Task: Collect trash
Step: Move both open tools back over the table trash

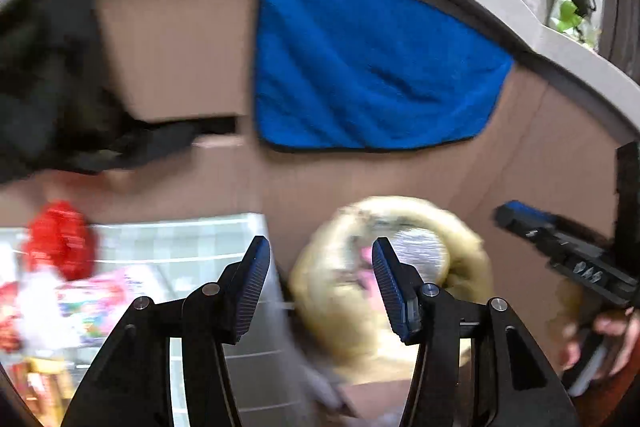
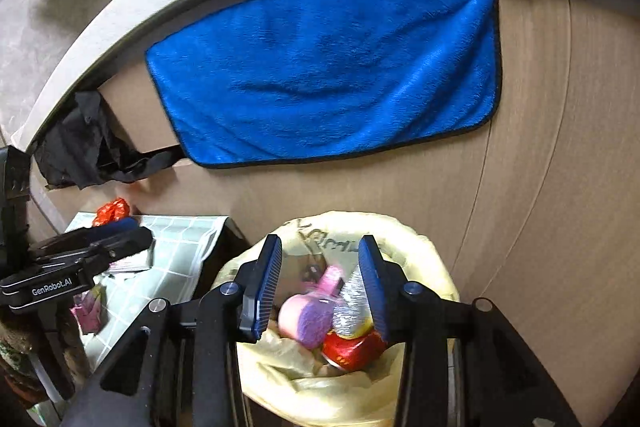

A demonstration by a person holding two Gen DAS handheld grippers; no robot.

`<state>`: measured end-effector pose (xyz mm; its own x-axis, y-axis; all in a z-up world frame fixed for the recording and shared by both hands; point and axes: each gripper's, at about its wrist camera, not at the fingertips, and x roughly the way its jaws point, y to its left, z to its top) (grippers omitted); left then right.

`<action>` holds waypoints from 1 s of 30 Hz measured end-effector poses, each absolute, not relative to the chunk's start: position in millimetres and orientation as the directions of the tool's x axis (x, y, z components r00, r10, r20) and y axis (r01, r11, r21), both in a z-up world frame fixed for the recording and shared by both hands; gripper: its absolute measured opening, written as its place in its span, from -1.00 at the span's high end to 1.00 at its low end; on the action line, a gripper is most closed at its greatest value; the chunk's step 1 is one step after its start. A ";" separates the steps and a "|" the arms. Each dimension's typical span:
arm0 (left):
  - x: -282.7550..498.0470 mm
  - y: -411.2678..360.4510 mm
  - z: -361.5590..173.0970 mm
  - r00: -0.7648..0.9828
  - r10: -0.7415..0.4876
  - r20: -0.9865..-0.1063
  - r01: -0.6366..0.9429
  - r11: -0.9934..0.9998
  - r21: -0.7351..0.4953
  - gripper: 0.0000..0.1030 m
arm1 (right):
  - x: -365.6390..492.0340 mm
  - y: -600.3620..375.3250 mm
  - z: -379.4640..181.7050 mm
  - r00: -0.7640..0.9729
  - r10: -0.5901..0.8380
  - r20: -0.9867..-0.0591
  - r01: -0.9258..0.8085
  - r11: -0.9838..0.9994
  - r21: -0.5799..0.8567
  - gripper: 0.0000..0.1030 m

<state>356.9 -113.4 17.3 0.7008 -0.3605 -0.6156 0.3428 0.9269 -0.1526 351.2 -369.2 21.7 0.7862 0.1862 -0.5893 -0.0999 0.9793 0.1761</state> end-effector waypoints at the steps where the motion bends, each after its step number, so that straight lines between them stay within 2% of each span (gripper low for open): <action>1: 350.6 -102.0 20.7 0.723 -0.337 -0.603 0.329 0.936 -0.127 -0.03 | 348.2 -363.9 23.9 0.788 0.186 -0.587 -0.103 0.980 0.172 0.26; 6: 316.4 -42.8 38.2 0.780 -0.277 -0.561 0.283 0.956 -0.078 -0.03 | 327.6 -318.8 40.8 0.811 0.186 -0.555 -0.140 0.982 0.123 0.26; 15: 280.0 83.0 37.8 0.803 -0.186 -0.566 0.141 0.982 -0.123 -0.03 | 293.9 -180.9 61.5 0.843 0.194 -0.501 -0.252 0.967 -0.048 0.23; 22: 258.9 160.8 18.0 0.807 -0.133 -0.575 0.046 0.986 -0.163 -0.03 | 288.0 -91.8 58.1 0.810 0.265 -0.523 -0.364 0.926 -0.095 0.23; 30: 250.9 215.4 -16.1 0.777 -0.153 -0.610 -0.012 0.966 -0.258 -0.03 | 290.1 -33.9 44.3 0.768 0.294 -0.569 -0.437 0.890 -0.131 0.23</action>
<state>250.9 215.4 -16.1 0.7773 -0.1532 -0.6102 -0.0125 0.9659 -0.2585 290.1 -33.9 44.3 0.7684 0.2939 -0.5685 -0.4371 0.8899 -0.1306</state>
